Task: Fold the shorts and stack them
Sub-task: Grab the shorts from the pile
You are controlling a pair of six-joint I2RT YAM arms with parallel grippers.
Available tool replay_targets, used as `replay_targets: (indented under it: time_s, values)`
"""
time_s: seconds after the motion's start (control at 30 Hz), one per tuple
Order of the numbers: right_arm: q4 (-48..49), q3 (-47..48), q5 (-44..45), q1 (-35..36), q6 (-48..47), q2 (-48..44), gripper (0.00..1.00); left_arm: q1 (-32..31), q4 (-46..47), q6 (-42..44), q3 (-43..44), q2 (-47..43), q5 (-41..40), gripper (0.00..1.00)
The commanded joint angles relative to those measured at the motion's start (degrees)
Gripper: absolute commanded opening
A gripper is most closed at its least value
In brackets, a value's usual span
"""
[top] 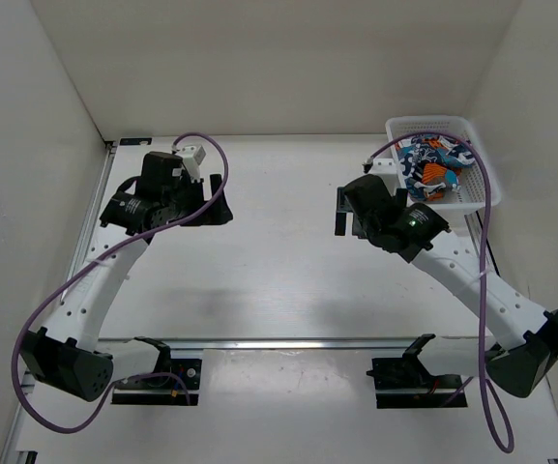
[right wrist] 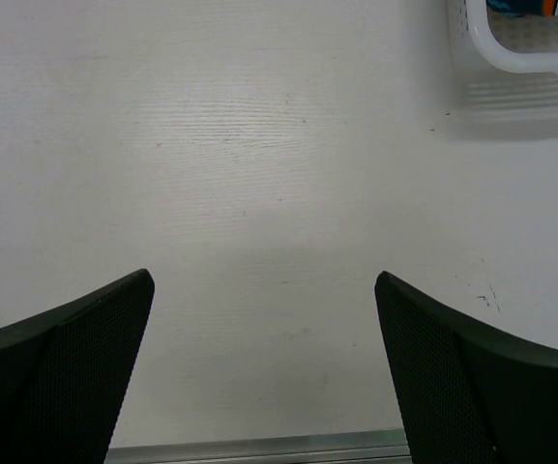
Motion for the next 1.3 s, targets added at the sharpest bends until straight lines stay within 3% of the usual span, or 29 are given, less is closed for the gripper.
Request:
replay_targets:
  time_s: [0.0,0.2,0.4,0.53,0.7,0.8,0.93,1.03,1.17,1.2,1.27]
  values:
    - [-0.1,0.9,2.8,-0.7,0.7,0.3,1.00,1.0,1.2,0.2,0.6,-1.5,0.6,1.00]
    - [0.7,1.5,2.1,-3.6,0.3,0.8,1.00,1.0,1.2,-0.3,0.0,-0.8,-0.4,1.00]
    - [2.0,9.9,-11.3,-24.5,-4.9,9.2,0.98,1.6,1.7,-2.1,0.0,-0.8,-2.7,1.00]
    - [3.4,17.9,-23.5,-39.7,-4.9,21.2,0.97,2.1,1.7,-2.1,1.1,-0.2,-2.7,1.00]
    - [2.5,34.1,-25.8,-45.8,-4.4,36.4,0.98,2.1,1.7,-2.1,1.8,2.0,-2.2,1.00]
    - [-1.7,46.7,-25.8,-48.6,-3.8,51.0,1.00,2.1,1.7,-1.5,3.1,4.2,-2.2,1.00]
    - [-3.5,55.0,-25.8,-50.7,-3.8,60.6,0.96,2.1,1.7,-1.0,5.2,8.4,-2.7,1.00]
    - [-3.5,57.4,-26.4,-51.3,-3.8,64.2,0.80,2.1,1.7,-0.4,7.3,11.8,-1.5,1.00]
    - [-2.0,58.0,-27.4,-51.3,-3.8,64.2,0.34,2.1,1.7,0.9,9.8,15.2,-1.5,1.00]
    - [-1.2,57.2,-28.4,-51.3,-3.8,63.3,0.13,2.1,1.7,0.9,9.8,15.8,-0.9,1.00]
    - [0.1,56.6,-28.9,-51.3,-4.5,61.2,0.00,2.6,1.7,0.9,11.3,17.0,-0.1,1.00]
